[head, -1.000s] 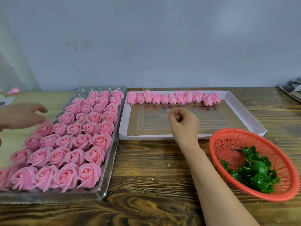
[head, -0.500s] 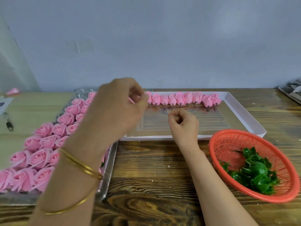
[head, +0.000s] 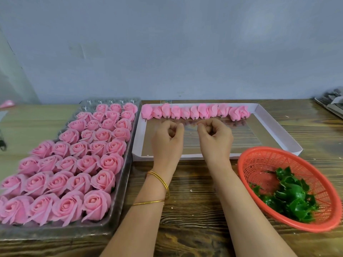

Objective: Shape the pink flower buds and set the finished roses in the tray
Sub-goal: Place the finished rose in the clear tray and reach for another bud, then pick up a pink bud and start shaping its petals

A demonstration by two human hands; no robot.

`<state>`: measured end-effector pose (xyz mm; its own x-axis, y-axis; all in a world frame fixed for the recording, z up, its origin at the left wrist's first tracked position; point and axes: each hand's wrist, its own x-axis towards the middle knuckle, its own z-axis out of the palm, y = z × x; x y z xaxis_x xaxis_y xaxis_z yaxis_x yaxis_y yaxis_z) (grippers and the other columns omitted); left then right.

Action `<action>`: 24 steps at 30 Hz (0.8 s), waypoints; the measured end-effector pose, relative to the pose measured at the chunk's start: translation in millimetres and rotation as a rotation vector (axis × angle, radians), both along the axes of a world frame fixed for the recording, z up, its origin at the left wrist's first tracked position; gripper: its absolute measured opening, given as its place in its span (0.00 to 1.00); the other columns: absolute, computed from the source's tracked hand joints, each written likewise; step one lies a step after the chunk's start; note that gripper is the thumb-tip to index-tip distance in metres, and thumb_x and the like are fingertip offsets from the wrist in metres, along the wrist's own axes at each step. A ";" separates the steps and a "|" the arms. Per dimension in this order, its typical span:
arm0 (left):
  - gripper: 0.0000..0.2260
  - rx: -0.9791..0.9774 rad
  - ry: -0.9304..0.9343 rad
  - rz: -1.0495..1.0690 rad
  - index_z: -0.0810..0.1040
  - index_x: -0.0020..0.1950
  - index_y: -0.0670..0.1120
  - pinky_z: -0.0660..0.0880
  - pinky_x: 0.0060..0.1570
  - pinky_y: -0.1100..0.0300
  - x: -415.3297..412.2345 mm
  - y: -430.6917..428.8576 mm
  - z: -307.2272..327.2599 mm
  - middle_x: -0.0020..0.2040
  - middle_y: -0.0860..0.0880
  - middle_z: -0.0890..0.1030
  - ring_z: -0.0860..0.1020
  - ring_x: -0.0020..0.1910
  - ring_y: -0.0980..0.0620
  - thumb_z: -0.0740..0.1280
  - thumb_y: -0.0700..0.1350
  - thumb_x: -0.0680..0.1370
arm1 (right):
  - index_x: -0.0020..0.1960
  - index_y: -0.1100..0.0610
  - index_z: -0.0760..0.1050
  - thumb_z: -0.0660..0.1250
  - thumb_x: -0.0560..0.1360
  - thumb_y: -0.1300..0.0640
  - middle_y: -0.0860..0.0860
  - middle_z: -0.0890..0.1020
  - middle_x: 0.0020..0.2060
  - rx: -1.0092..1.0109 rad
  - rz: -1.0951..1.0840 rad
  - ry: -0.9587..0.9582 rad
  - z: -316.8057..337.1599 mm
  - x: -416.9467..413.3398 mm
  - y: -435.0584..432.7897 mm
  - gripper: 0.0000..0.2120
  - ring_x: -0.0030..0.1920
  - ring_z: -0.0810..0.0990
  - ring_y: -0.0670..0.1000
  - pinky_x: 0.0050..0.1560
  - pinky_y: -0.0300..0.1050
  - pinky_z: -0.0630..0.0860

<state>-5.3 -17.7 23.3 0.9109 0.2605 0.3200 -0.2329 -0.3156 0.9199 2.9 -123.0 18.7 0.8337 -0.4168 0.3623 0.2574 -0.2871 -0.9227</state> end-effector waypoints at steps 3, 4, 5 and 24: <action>0.12 -0.050 -0.017 -0.013 0.72 0.35 0.47 0.67 0.33 0.70 1.6 0.2 -13.6 0.32 0.48 0.74 0.73 0.34 0.51 0.66 0.43 0.78 | 0.36 0.54 0.77 0.66 0.74 0.65 0.46 0.69 0.25 0.073 0.010 -0.002 6.5 1.6 -0.2 0.11 0.30 0.67 0.44 0.38 0.42 0.70; 0.12 -0.058 -0.035 -0.013 0.72 0.35 0.47 0.67 0.33 0.69 1.1 0.0 -17.0 0.31 0.47 0.74 0.73 0.34 0.48 0.66 0.42 0.78 | 0.36 0.52 0.77 0.66 0.74 0.65 0.47 0.71 0.27 0.099 0.009 -0.001 9.1 2.5 0.0 0.11 0.31 0.69 0.45 0.39 0.43 0.70; 0.12 -0.063 -0.054 -0.008 0.72 0.35 0.47 0.68 0.33 0.68 0.7 -0.4 -19.8 0.30 0.47 0.73 0.73 0.33 0.48 0.66 0.42 0.78 | 0.37 0.51 0.77 0.66 0.74 0.65 0.49 0.72 0.28 0.126 0.006 -0.003 11.7 3.7 0.0 0.12 0.32 0.69 0.46 0.39 0.43 0.71; 0.11 -0.059 -0.320 0.109 0.72 0.34 0.46 0.65 0.30 0.73 -3.7 -3.0 -30.6 0.27 0.58 0.69 0.70 0.29 0.61 0.68 0.38 0.75 | 0.34 0.54 0.71 0.58 0.67 0.64 0.53 0.75 0.37 0.227 -0.324 0.103 86.1 95.2 -93.0 0.08 0.38 0.74 0.53 0.38 0.45 0.72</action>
<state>-9.0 -20.7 -7.3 0.7325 0.3773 0.5666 -0.4804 -0.3033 0.8229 98.1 -216.1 104.7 0.6730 -0.7239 0.1521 0.0896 -0.1243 -0.9882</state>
